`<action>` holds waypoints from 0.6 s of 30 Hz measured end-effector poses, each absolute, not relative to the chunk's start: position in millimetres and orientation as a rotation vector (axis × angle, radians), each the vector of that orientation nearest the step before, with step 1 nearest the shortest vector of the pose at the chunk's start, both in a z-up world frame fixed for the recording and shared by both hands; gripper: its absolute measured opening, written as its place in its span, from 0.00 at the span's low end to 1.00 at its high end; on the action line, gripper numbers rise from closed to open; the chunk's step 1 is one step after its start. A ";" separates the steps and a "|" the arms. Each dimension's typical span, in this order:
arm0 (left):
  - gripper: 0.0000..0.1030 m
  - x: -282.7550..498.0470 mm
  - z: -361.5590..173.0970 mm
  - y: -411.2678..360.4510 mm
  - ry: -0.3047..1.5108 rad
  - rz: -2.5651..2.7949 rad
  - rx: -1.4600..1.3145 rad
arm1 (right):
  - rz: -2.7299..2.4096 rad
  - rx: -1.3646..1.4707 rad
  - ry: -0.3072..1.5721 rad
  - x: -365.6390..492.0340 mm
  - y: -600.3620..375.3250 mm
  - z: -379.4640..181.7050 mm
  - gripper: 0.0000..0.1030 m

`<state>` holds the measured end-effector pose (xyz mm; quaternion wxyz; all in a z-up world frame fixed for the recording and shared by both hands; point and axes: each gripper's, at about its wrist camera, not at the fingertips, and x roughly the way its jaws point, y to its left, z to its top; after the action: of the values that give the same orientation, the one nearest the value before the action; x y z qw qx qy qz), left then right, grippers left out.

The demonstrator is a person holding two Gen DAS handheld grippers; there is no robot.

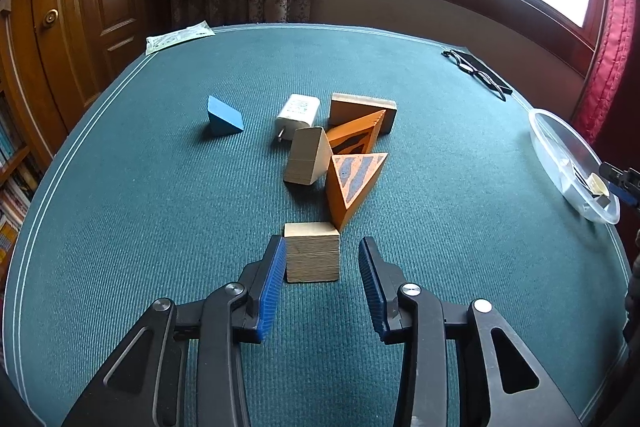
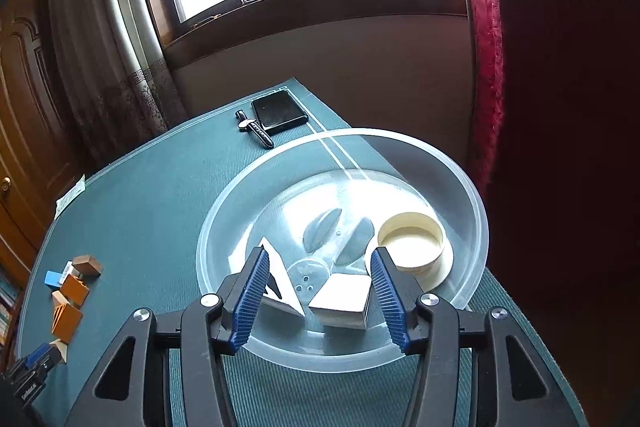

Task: Organize rigid objects
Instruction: 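Carry the white-grey block into the basin and release it with the right gripper, then carry the wood cube over the basin and lower it with the left gripper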

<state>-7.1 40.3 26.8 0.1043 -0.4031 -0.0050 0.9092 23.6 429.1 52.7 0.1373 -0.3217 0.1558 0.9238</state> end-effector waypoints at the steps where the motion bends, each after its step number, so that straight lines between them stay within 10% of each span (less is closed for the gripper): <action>1: 0.38 -7.7 26.4 40.7 -0.008 2.683 -1.186 | 2.674 -0.935 0.449 23.2 428.3 52.3 0.54; 18: 0.20 8.1 38.1 50.7 0.029 2.682 -1.135 | 2.701 -0.894 0.452 30.0 424.6 62.2 0.54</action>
<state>8.1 50.7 38.1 0.1142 -0.3870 0.0100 0.9149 30.0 424.6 62.2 0.1298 -0.3077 0.1555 0.9297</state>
